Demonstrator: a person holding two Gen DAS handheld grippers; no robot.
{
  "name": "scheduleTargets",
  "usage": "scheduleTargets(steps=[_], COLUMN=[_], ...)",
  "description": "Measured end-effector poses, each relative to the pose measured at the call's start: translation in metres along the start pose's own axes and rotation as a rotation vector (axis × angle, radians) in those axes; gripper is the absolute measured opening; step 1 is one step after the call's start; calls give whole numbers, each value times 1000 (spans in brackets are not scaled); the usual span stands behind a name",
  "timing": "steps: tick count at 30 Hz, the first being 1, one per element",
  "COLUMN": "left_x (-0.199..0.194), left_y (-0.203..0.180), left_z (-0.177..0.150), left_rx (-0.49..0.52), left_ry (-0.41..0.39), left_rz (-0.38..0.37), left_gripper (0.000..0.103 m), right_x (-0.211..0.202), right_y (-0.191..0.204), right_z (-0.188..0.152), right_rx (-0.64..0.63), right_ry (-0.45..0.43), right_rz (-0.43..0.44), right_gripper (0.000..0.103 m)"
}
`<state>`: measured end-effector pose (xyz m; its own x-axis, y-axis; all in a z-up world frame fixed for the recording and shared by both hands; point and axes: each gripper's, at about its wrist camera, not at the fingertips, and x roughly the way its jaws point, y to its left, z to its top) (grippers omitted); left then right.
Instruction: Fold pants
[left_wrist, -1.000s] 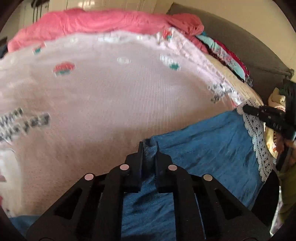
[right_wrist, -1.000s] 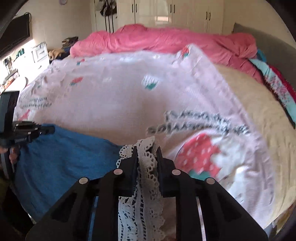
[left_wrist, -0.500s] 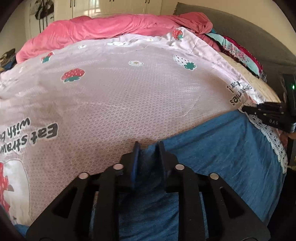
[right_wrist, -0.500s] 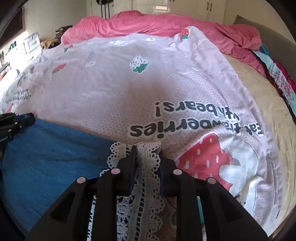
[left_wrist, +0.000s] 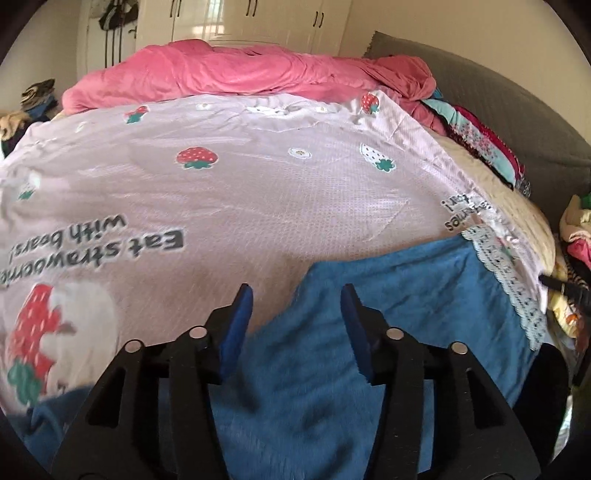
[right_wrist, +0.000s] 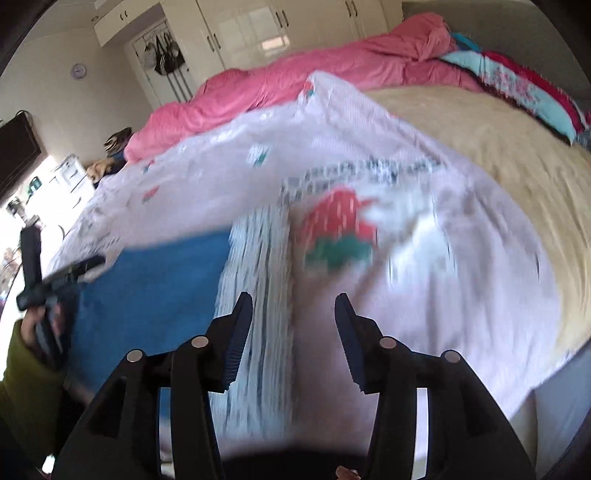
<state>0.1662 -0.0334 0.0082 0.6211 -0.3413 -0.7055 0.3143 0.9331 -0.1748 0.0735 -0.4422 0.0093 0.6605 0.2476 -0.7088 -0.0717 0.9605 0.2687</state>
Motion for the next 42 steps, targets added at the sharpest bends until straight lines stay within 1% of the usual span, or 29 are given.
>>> scheduleTargets(steps=[2, 3, 6, 11, 14, 15, 16, 18, 19, 21, 23, 24, 26, 27, 28, 30, 31, 32, 33, 34, 35, 36, 37, 38, 39, 41, 42], left_x=[-15, -20, -41, -64, -67, -65, -62, -60, -59, -60, -60, -60, -59, -58, -59, -63, -67, -72, -77, -86, -91, -96, -102, -103, -103, -89, -83], left_y=[0, 0, 0, 9, 20, 24, 31, 40, 43, 46, 48, 49, 51, 51, 51, 50, 50, 50, 50, 49, 47, 44, 40, 36, 31, 20, 16], left_z=[-10, -15, -36, -68, -79, -80, -81, -82, -83, -84, -84, -85, -86, -86, -87, -88, -89, -89, -87, -86, -84, -81, -74, -70, -64, -52, -48], left_rx=[-1, 2, -5, -22, -50, -63, -90, -130, -141, -149, -156, -162, -167, -166, -165, -167, -175, -185, -190, -195, -193, -187, -173, -160, -145, -121, -114], left_ry=[-17, -18, -24, 2, 25, 37, 63, 68, 69, 68, 67, 66, 67, 69, 67, 55, 51, 44, 35, 16, 6, -7, -26, -36, -41, -13, 1], left_rz=[17, 26, 56, 115, 152, 160, 169, 162, 162, 170, 171, 168, 163, 164, 166, 158, 147, 133, 125, 112, 111, 116, 115, 107, 97, 60, 39], left_gripper=[46, 48, 49, 49, 53, 55, 55, 55, 55, 55, 55, 55, 55, 55, 55, 55, 55, 55, 56, 57, 62, 65, 65, 66, 66, 67, 67], right_x=[-7, -9, -11, -3, 14, 23, 26, 22, 17, 9, 6, 10, 21, 22, 21, 14, 10, 3, -9, -18, -30, -37, -41, -44, -44, -35, -25], right_y=[0, 1, 2, 7, 16, 19, 22, 28, 31, 37, 35, 32, 32, 32, 32, 32, 30, 28, 26, 24, 22, 24, 30, 41, 51, 78, 98], right_z=[-17, -25, -39, -36, -35, -38, -39, -39, -38, -39, -43, -45, -50, -50, -50, -49, -49, -49, -48, -46, -44, -43, -39, -35, -33, -26, -23], right_rx=[7, 10, 17, 9, -29, -34, -44, -70, -72, -96, -108, -105, -122, -109, -99, -99, -95, -90, -81, -68, -48, -52, -73, -107, -128, -186, -231], right_ry=[30, 46, 82, 109, 168, 195, 203, 185, 170, 151, 168, 187, 221, 218, 218, 200, 187, 163, 114, 74, 23, -3, -28, -48, -54, -50, -40], right_rz=[19, 42, 86, 108, 110, 117, 112, 91, 90, 39, 19, -10, -39, -46, -44, -62, -71, -87, -114, -126, -132, -135, -137, -130, -113, -41, -5], right_gripper=[45, 45, 45, 45, 44, 38, 34, 21, 20, 20, 20, 21, 22, 25, 28, 41, 43, 46, 50, 51, 52, 53, 53, 57, 63, 64, 66])
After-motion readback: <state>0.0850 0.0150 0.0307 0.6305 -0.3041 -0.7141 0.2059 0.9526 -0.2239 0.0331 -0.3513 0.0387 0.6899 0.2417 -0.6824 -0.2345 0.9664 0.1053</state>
